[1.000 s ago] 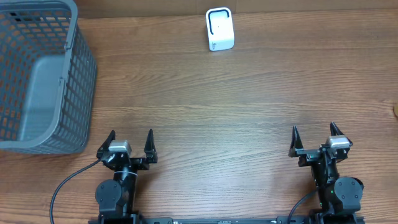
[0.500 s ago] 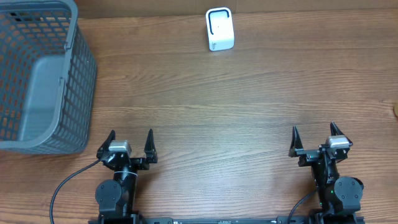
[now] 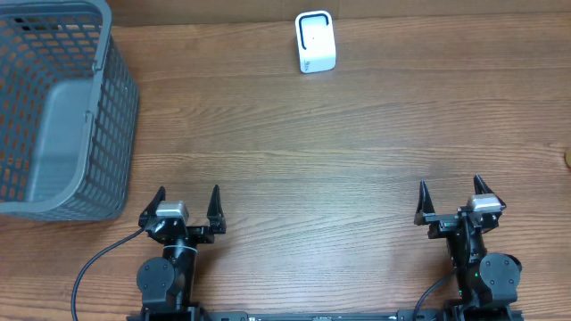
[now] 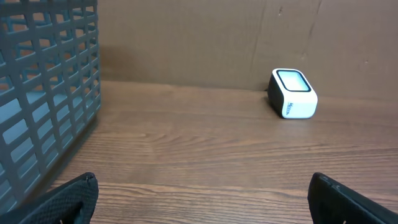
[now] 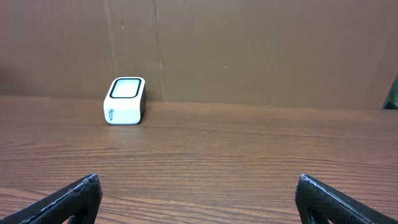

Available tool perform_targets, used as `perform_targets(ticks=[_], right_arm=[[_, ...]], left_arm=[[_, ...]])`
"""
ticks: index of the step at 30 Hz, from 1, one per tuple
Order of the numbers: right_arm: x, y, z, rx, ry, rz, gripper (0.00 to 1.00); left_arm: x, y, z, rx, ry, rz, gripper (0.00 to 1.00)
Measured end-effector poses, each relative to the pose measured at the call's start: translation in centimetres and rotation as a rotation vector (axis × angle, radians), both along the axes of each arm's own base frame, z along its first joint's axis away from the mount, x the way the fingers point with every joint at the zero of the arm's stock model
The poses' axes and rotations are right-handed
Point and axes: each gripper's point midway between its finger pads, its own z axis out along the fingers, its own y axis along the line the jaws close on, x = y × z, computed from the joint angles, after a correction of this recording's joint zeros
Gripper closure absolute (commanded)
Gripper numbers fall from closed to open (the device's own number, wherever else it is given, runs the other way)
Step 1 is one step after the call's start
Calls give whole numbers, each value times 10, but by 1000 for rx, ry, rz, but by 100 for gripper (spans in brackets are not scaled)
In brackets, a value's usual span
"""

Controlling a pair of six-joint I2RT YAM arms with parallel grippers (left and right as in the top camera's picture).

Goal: Scan the item barcode

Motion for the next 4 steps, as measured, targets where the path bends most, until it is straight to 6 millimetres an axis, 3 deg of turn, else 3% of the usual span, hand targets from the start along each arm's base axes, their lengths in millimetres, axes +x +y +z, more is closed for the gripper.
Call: perform_targets(ticks=[4], right_arm=[[0, 0, 0, 0, 0, 1, 0]], left_arm=[[0, 0, 0, 0, 0, 0, 0]])
